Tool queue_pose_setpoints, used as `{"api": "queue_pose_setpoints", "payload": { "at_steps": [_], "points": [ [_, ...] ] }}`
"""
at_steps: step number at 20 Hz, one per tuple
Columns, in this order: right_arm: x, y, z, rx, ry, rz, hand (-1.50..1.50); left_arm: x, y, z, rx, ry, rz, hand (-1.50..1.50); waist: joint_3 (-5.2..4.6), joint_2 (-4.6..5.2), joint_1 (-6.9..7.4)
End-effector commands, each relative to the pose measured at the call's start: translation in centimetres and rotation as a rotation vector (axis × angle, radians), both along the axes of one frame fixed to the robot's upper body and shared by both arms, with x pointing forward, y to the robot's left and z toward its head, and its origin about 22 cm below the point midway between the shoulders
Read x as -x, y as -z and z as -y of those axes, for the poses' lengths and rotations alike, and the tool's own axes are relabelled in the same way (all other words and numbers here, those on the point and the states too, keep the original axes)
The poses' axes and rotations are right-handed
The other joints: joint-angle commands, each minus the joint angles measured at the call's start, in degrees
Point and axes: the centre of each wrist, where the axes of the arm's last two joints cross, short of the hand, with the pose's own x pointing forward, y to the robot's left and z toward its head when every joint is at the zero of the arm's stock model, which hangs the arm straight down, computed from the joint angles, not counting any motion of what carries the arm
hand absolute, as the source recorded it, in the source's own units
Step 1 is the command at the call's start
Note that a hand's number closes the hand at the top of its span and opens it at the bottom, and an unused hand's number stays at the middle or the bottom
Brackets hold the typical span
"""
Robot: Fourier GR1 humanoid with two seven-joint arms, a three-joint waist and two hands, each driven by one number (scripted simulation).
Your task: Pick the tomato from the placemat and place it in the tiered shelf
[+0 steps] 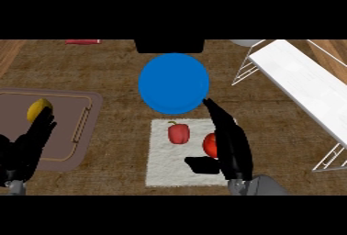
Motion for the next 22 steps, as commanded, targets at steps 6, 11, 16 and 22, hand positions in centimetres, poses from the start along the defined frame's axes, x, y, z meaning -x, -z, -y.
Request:
{"api": "queue_pose_setpoints", "payload": {
  "at_steps": [6, 11, 16, 22],
  "points": [
    [0.5, -2.9, -1.0, 0.484, -0.130, -0.372, -1.50, 0.2, -0.6, -0.9, -0.008, 0.032, 0.017, 0.00, 0.00, 0.48, 1.51],
    [-1.4, -4.8, -1.2, 0.603, -0.164, -0.446, -1.50, -0.1, -0.9, -1.2, -0.011, 0.019, 0.011, 0.00, 0.17, 0.65, 1.33],
    [-2.3, -5.6, -1.5, 0.664, -0.160, -0.480, -1.50, -0.8, -0.2, 0.0, 0.005, 0.025, 0.011, 0.00, 0.18, 0.65, 0.87],
    [-3.9, -4.6, 0.0, 0.672, -0.175, -0.521, -1.50, -0.1, 0.7, 0.3, 0.020, 0.024, -0.004, 0.00, 0.22, 0.65, 0.84]
  ]
}}
